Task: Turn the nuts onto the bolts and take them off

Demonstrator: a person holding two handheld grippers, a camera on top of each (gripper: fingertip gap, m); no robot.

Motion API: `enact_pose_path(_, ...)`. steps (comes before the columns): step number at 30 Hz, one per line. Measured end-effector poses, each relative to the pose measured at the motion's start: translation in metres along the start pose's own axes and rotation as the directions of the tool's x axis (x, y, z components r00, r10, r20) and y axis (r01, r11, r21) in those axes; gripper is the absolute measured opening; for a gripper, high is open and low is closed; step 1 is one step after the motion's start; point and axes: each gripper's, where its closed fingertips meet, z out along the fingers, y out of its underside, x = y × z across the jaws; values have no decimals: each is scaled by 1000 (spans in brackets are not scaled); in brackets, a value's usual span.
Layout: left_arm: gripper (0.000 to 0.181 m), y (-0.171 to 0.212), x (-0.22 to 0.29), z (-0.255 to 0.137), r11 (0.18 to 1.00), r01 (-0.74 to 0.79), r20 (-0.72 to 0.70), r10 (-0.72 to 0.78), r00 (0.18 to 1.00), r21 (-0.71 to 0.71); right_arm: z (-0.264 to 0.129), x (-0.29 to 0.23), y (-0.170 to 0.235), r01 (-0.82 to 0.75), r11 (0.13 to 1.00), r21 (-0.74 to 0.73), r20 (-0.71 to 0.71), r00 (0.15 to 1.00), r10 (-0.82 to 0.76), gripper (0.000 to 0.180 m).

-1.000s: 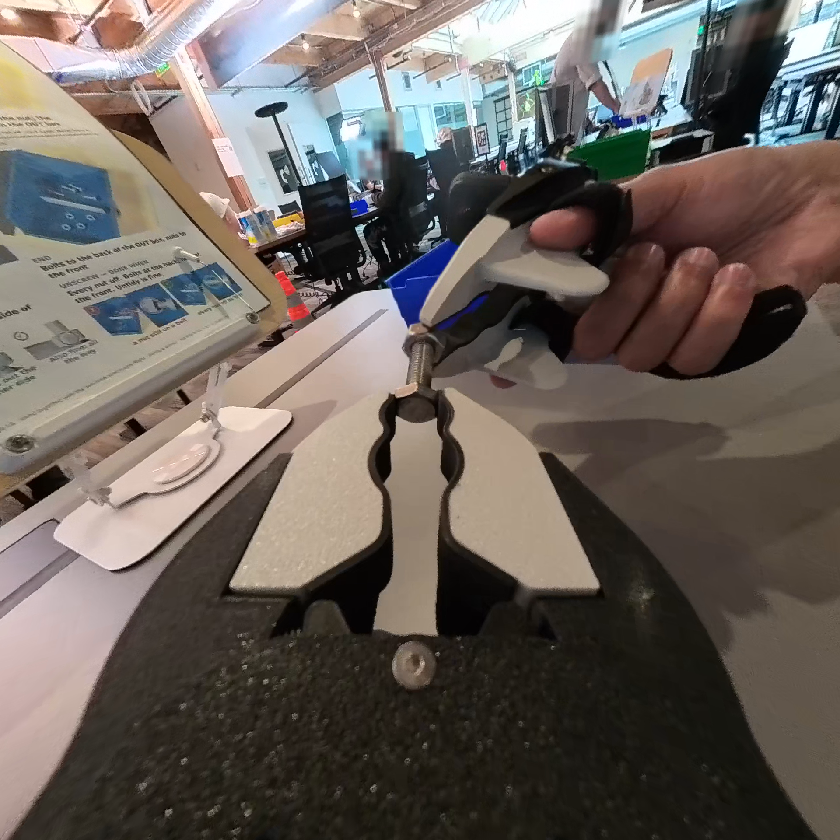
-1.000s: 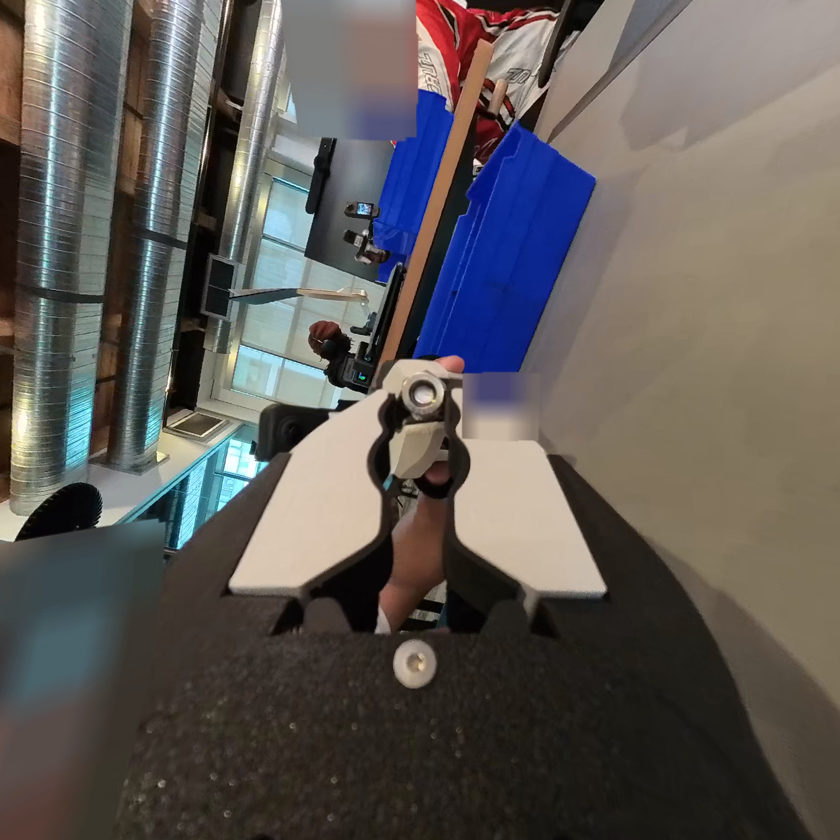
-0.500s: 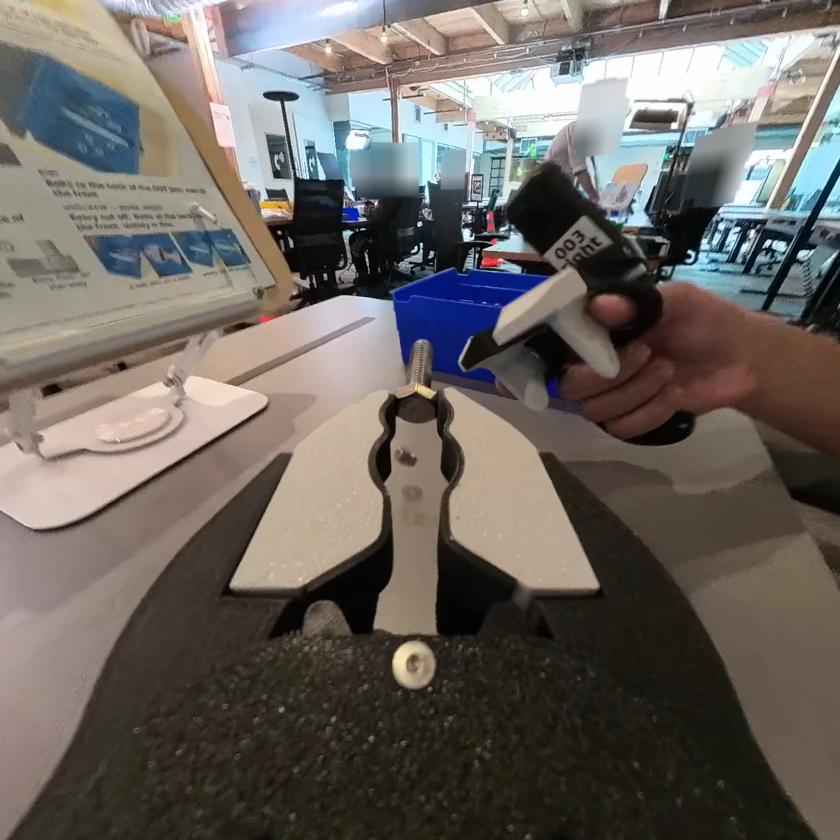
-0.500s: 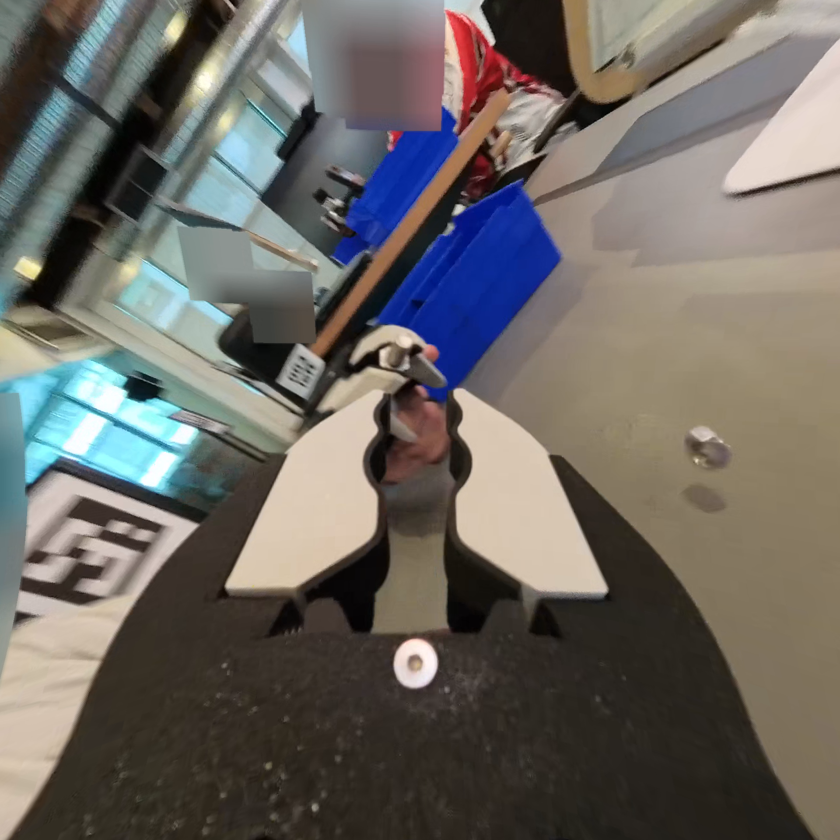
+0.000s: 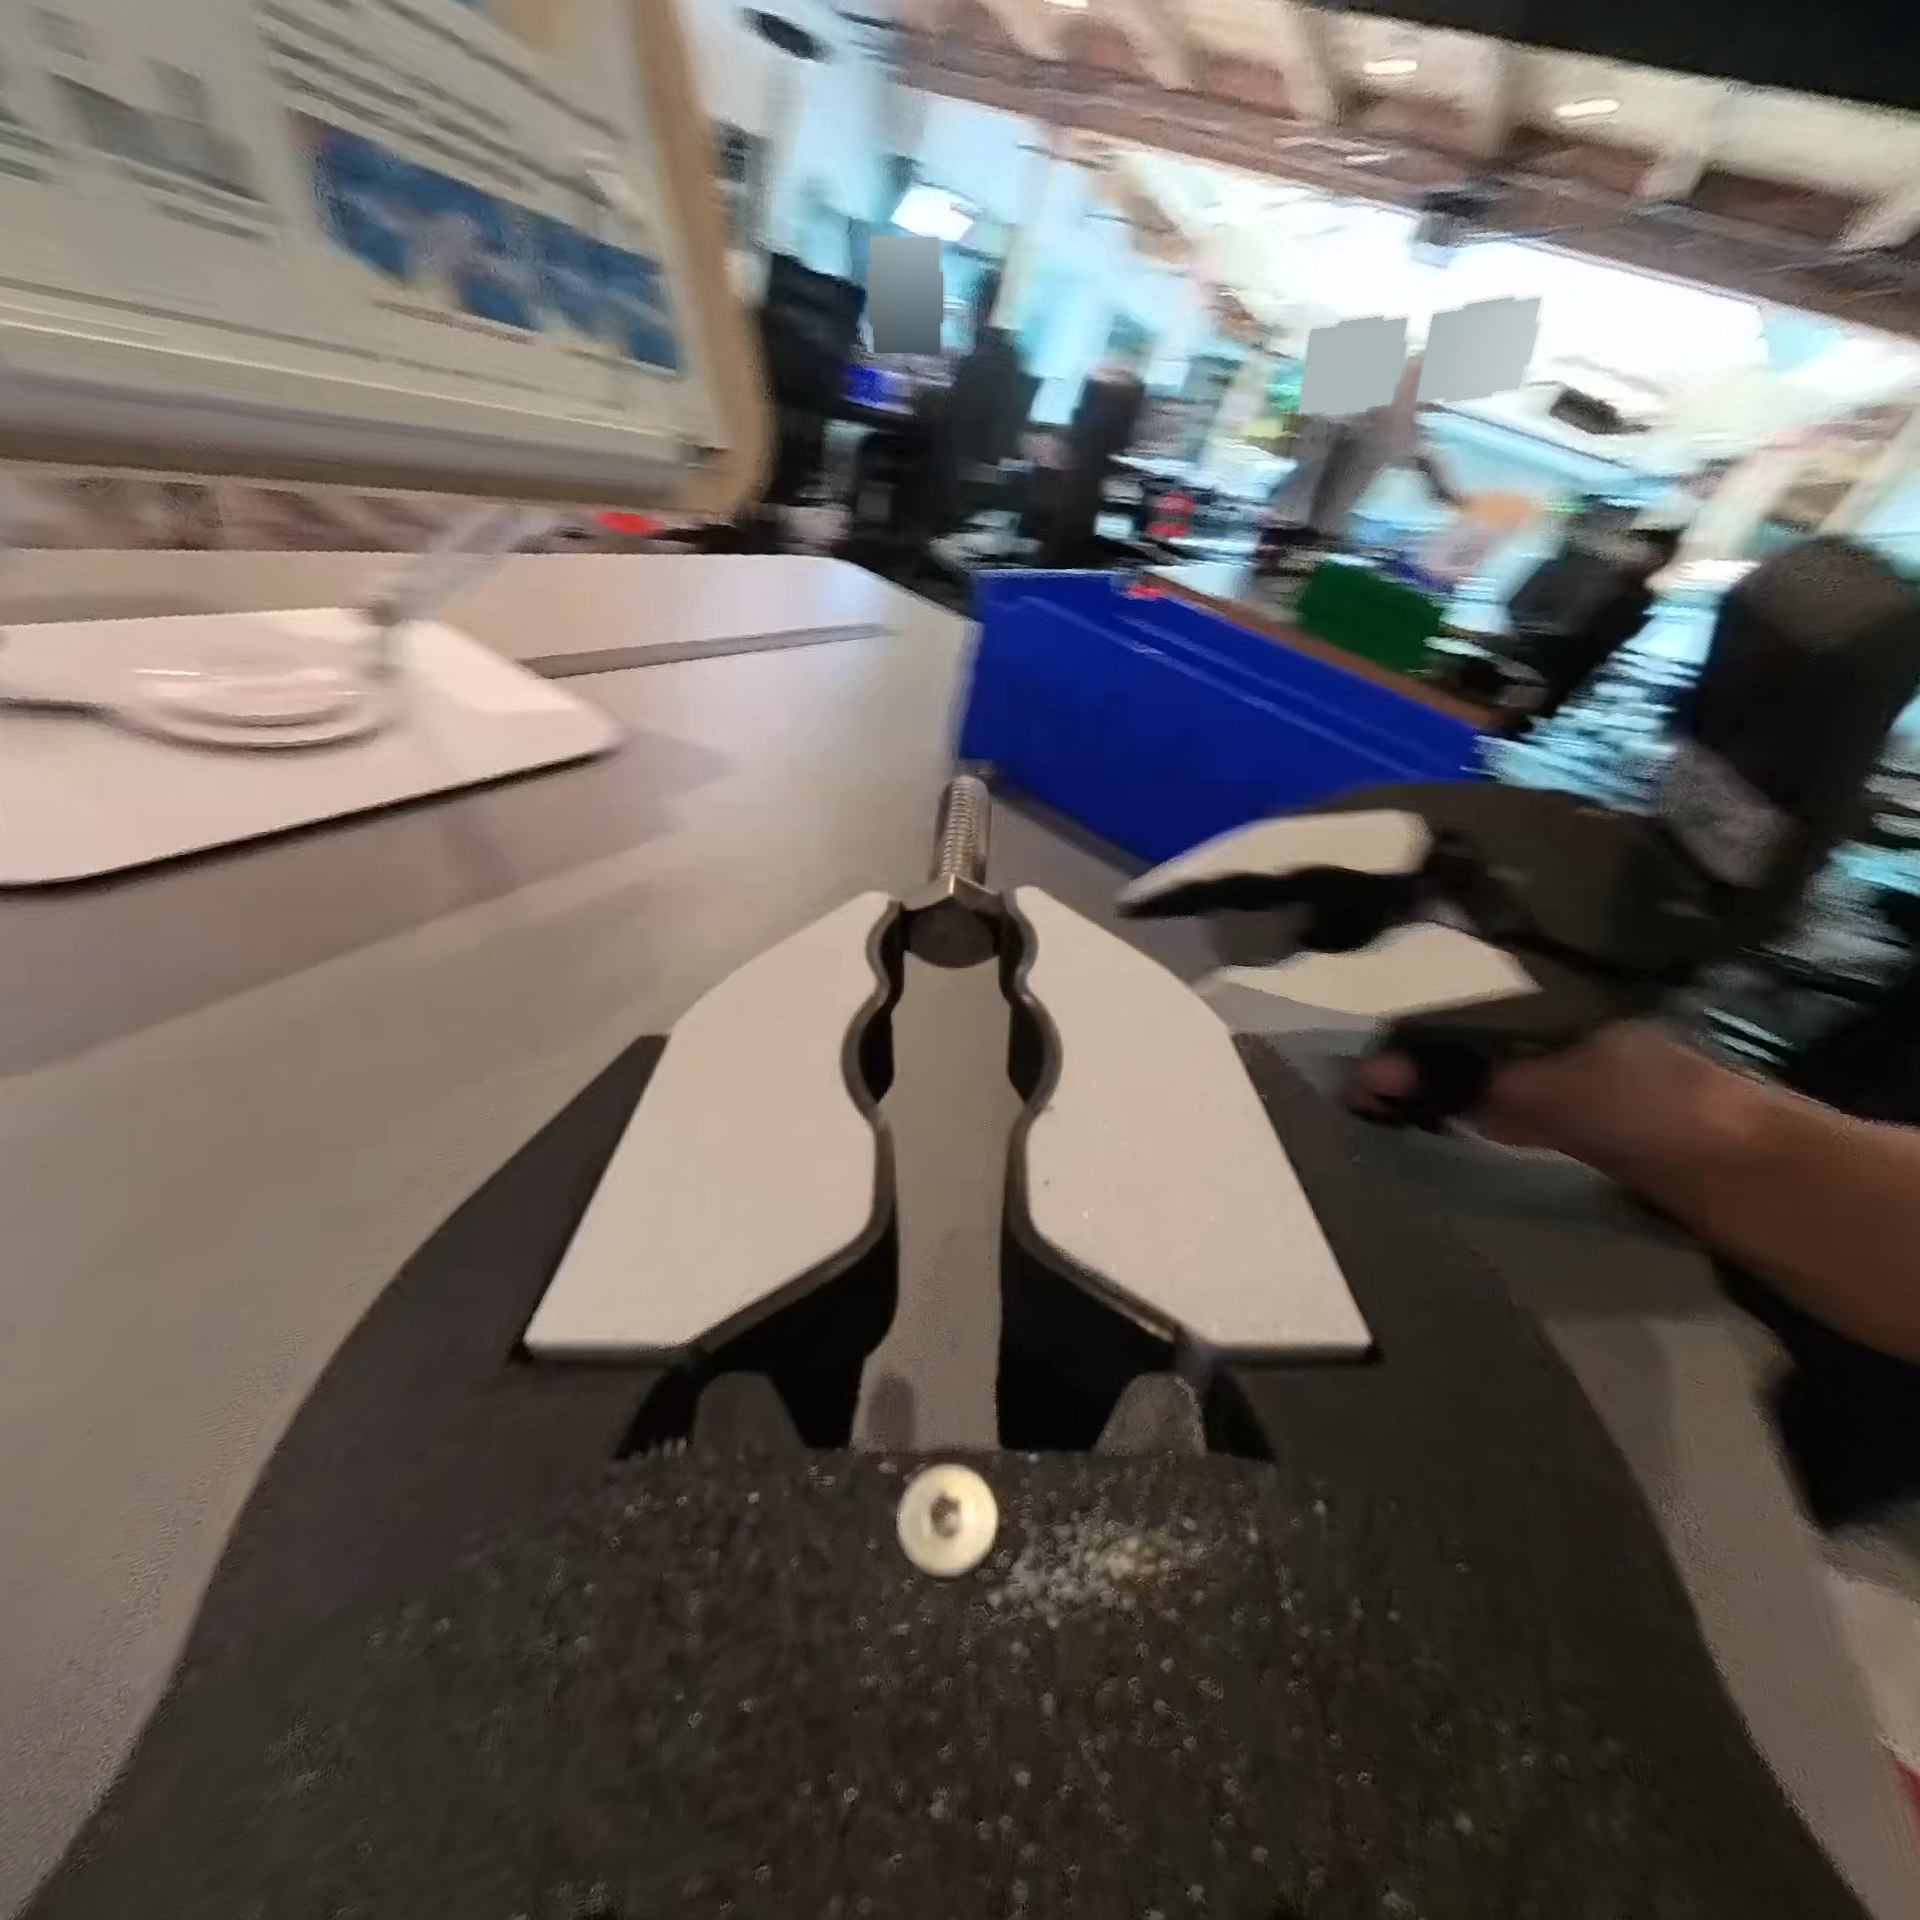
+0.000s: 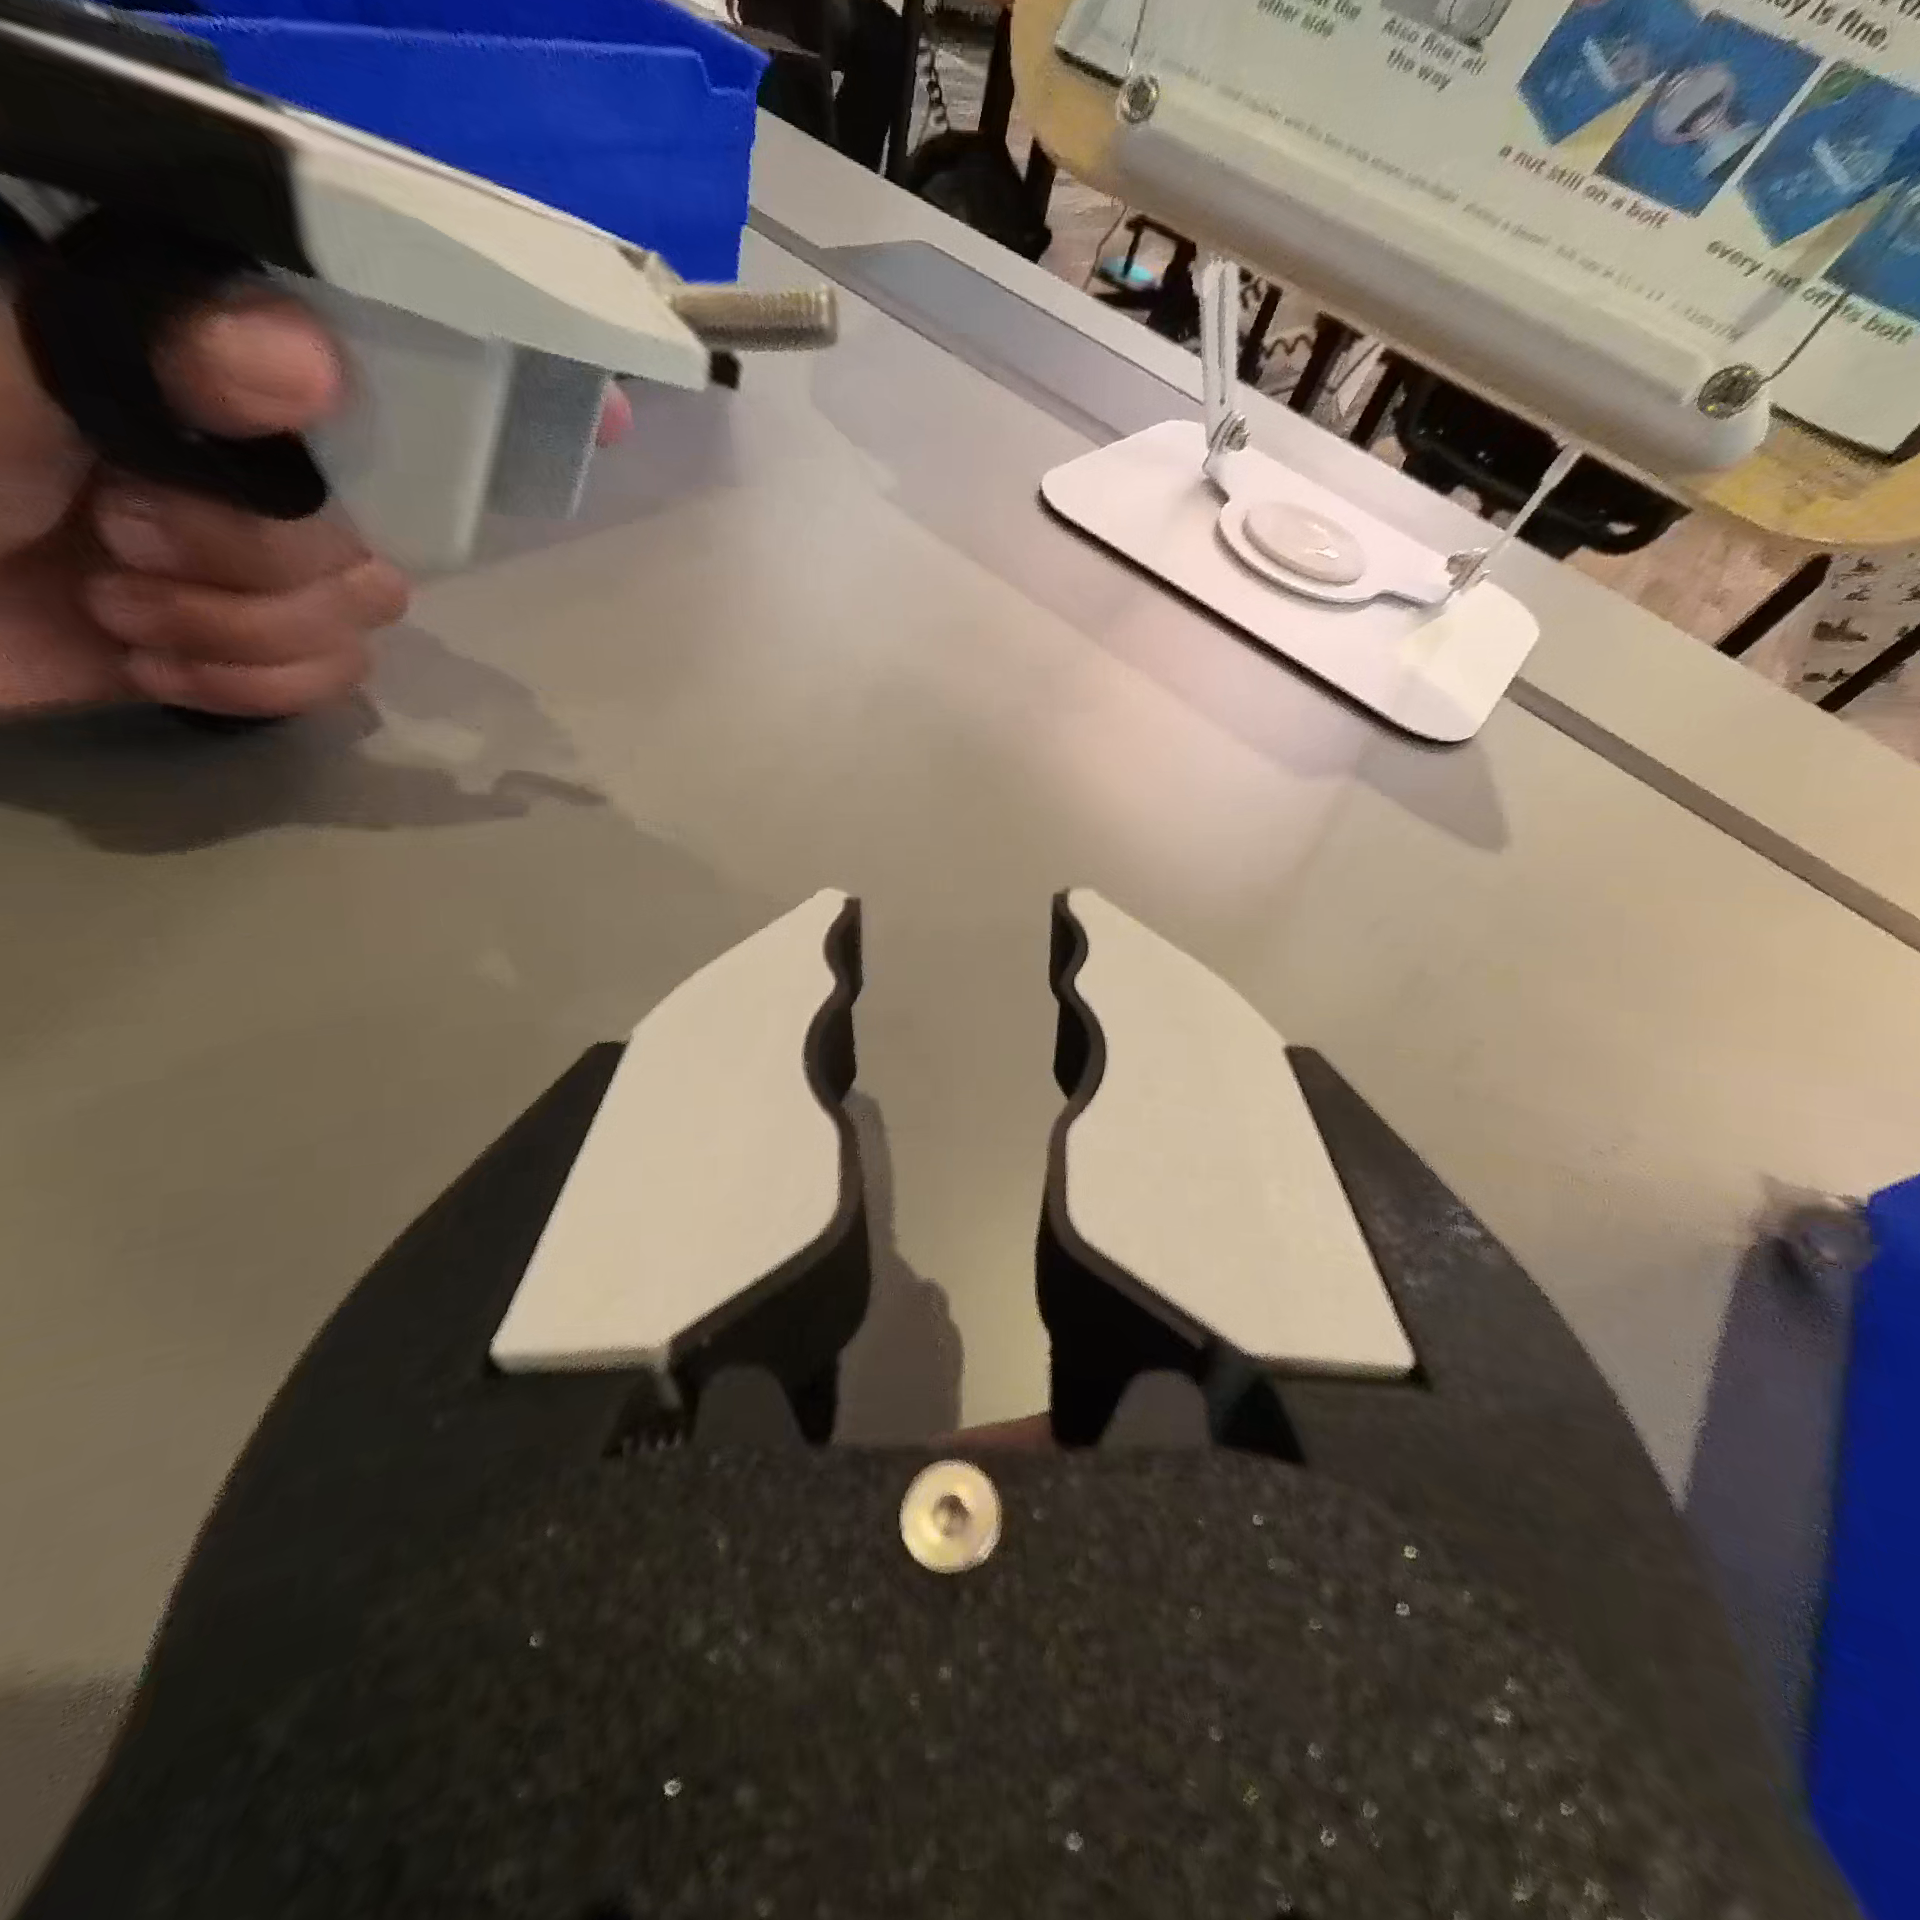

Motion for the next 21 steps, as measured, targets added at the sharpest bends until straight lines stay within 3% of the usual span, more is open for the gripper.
enact_pose_path(2,17,0,19,0,1000,21,-143,-21,990,-5,-2,2,-4,-11,1000,25,20,1000,11,35)
enact_pose_path(6,17,4,40,-1,999,14,-266,-23,964,-34,-11,-3,-12,-75,994,75,125,990,65,31)
enact_pose_path(11,17,6,49,-1,998,-23,-296,5,955,-57,-13,-3,-3,-3,1000,15,115,993,1,31)
enact_pose_path(14,17,12,44,0,995,-60,-266,37,963,-79,-35,44,-31,133,991,-35,26,991,-132,29)
enact_pose_path(16,17,14,45,1,994,-63,-263,38,964,-90,-41,83,-42,198,966,-167,45,980,-193,30)
enact_pose_path(18,17,14,48,2,994,-72,-269,46,962,-87,-33,124,-39,317,881,-351,90,948,-306,31)
enact_pose_path(21,17,15,50,3,990,-99,-273,70,960,-96,-12,153,-8,525,657,-541,355,851,-387,31)
